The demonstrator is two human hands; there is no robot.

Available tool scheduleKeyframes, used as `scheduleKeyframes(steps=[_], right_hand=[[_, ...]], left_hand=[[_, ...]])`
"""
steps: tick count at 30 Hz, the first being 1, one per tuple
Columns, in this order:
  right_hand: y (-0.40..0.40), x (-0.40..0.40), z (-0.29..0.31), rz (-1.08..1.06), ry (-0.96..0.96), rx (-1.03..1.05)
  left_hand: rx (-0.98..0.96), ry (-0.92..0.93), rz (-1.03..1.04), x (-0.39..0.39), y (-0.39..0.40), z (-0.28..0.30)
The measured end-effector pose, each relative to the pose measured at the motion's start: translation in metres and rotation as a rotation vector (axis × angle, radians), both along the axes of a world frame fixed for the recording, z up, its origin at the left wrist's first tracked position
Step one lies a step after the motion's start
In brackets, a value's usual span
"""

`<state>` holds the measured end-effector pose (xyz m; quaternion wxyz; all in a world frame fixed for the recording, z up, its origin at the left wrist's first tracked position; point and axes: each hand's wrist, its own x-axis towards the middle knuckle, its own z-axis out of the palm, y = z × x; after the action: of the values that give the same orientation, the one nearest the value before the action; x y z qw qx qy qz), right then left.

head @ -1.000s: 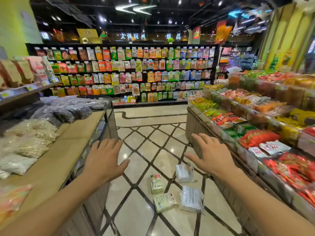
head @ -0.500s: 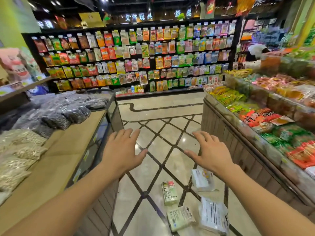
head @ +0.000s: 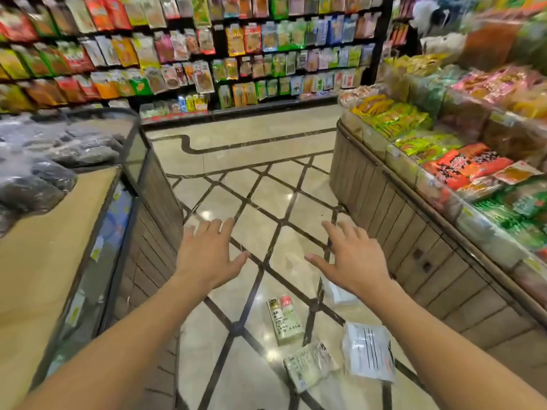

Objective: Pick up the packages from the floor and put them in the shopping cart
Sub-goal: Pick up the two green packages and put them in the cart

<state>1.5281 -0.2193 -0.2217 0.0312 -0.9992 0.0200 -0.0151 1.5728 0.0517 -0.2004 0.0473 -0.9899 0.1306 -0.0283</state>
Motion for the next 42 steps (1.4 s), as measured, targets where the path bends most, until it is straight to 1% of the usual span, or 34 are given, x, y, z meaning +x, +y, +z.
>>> scheduleKeyframes(steps=[2,5,9,11,14,15,18,21,23,27,29,31,33,35,37,40,41,42], right_hand=[[0.004,0.03,-0.026,-0.039,0.045,-0.006],[0.004,0.066,-0.074,-0.046,0.134,-0.041],[0.001,0.105,-0.18,-0.067,0.268,-0.007],[-0.003,0.115,-0.248,-0.139,0.273,0.051],[-0.011,0.119,-0.357,-0.334,0.298,0.178],[-0.013,0.115,-0.396,-0.362,0.307,0.198],[-0.016,0.094,-0.509,-0.354,0.324,0.216],[-0.019,0.067,-0.614,-0.423,0.489,0.245],[-0.021,0.047,-0.678,-0.474,0.565,0.254],[-0.016,0.004,-0.783,-0.609,0.703,0.398],[-0.012,-0.007,-0.82,-0.673,0.73,0.446],[-0.009,-0.007,-0.851,-0.732,0.714,0.469],[-0.007,0.004,-0.874,-0.792,0.693,0.488],[-0.008,0.017,-0.89,-0.874,0.636,0.52],[-0.012,0.034,-0.899,-0.875,0.566,0.538],[-0.023,0.059,-0.904,-0.716,0.425,0.607],[-0.028,0.064,-0.905,-0.693,0.375,0.633],[-0.033,0.069,-0.906,-0.714,0.33,0.669]], left_hand=[[0.034,0.052,-0.019,0.037,0.003,-0.025],[0.035,0.13,-0.024,0.079,0.004,-0.071],[0.112,0.232,-0.077,0.123,-0.004,-0.17],[0.158,0.275,-0.112,0.139,-0.01,-0.233],[0.235,0.323,-0.149,0.156,-0.022,-0.337],[0.251,0.34,-0.153,0.161,-0.027,-0.374],[0.279,0.372,-0.156,0.168,-0.04,-0.486],[0.255,0.409,-0.138,0.165,-0.055,-0.592],[0.22,0.435,-0.154,0.16,-0.065,-0.661],[0.217,0.47,-0.168,0.148,-0.08,-0.784],[0.236,0.462,-0.125,0.146,-0.086,-0.829],[0.245,0.44,-0.062,0.147,-0.088,-0.864],[0.264,0.422,-0.012,0.157,-0.086,-0.891],[0.225,0.45,0.048,0.173,-0.084,-0.912],[0.109,0.494,0.118,0.185,-0.088,-0.926],[-0.171,0.58,0.19,0.188,-0.094,-0.943],[-0.268,0.6,0.202,0.189,-0.095,-0.949],[-0.367,0.615,0.209,0.192,-0.096,-0.953]])
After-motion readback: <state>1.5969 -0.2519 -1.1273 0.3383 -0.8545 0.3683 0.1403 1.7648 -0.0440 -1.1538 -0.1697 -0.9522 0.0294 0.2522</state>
